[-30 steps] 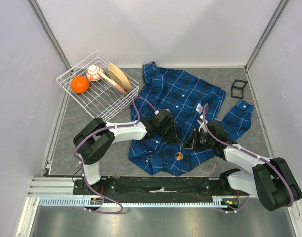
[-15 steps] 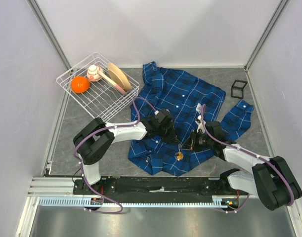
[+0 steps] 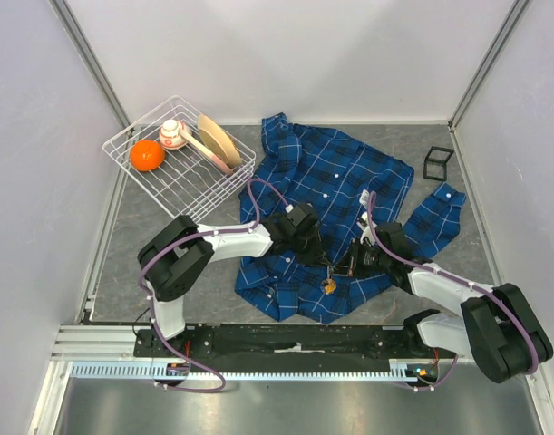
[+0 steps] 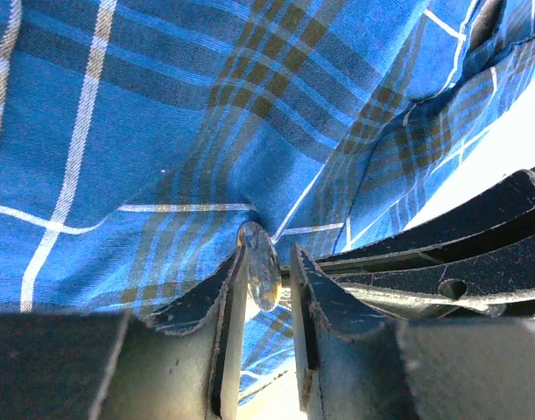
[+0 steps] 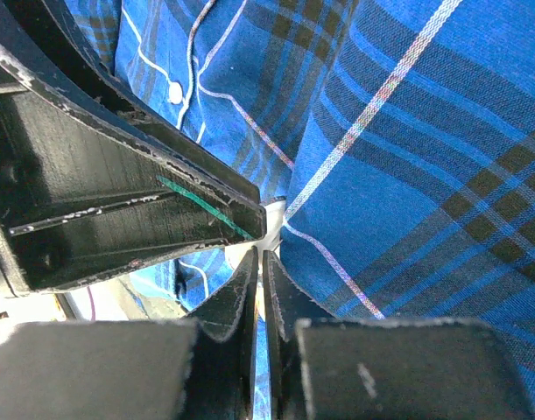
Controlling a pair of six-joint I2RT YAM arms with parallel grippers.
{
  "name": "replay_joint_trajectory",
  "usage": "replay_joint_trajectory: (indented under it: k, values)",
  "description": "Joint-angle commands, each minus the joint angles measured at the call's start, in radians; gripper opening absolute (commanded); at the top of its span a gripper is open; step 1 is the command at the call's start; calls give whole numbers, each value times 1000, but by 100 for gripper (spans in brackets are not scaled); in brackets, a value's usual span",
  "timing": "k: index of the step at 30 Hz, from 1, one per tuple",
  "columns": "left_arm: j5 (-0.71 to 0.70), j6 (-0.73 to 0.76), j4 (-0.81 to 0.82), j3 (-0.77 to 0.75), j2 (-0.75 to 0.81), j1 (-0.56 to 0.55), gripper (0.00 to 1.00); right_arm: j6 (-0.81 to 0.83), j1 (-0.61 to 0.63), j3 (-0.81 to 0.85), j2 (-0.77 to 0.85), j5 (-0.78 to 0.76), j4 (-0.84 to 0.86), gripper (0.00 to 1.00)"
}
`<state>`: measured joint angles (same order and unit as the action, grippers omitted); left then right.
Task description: Remove the brooch from the garment
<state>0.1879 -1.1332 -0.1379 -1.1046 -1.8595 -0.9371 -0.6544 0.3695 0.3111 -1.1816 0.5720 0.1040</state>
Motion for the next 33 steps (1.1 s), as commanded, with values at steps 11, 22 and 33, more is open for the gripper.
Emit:
replay_joint_trajectory:
  k: [11,22,33]
  values:
    - [-57,99,-22,-49,-20,-26,19,32,6,40,75,-76,-61,13]
    - [-154,156,-72,-92,0,-69,6,21,5,55,48,-146,-69,15]
    - [-186,154,-86,-95,8,-95,2,-5,6,36,7,-100,-6,13]
